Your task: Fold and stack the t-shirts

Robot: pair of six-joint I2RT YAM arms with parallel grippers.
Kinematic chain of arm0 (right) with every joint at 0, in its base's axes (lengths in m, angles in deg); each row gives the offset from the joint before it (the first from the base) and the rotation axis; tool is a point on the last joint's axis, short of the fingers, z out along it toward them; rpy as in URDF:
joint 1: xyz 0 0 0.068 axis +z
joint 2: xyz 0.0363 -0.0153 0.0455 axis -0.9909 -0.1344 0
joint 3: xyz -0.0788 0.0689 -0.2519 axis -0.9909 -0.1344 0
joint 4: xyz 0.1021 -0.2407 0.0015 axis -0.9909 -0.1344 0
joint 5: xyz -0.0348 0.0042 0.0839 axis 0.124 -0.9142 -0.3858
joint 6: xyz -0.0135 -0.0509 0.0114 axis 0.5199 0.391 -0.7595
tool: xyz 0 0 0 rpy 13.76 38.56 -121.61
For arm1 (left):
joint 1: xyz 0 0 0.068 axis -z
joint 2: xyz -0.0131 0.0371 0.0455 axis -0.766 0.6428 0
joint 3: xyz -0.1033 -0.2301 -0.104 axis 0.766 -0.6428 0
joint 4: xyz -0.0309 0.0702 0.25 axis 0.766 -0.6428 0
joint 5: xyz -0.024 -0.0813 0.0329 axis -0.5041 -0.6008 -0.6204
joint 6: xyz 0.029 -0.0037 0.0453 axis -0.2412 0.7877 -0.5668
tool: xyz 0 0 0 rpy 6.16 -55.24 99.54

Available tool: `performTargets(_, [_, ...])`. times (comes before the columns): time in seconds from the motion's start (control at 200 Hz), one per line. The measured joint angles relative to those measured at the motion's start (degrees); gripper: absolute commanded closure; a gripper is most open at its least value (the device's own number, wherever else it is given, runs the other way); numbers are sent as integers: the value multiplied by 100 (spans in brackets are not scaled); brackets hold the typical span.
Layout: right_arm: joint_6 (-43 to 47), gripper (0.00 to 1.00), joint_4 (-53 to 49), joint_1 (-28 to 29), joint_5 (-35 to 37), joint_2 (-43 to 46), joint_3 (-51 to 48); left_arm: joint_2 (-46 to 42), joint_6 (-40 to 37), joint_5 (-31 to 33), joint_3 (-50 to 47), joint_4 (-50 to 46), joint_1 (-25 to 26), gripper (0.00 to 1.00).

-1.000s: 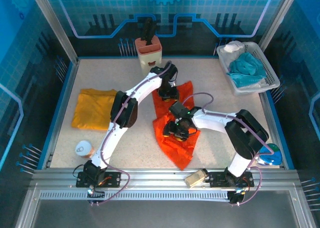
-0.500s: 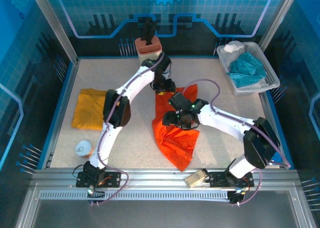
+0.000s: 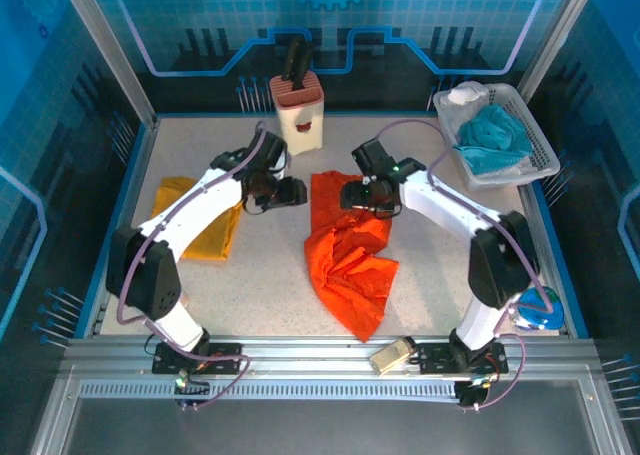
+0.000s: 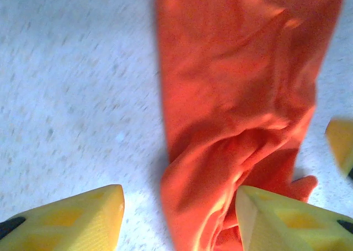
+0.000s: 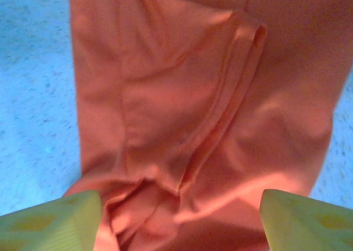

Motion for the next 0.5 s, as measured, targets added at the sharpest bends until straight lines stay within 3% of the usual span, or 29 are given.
performTargets(0.235, [334, 25, -306, -68, 44, -1661, 1228, -1252, 476, -48, -1679, 389, 74, 44])
performTargets(0.5, [461, 26, -645, -632, 4, -2594, 2022, -2347, 1084, -28, -2835, 616, 345, 44])
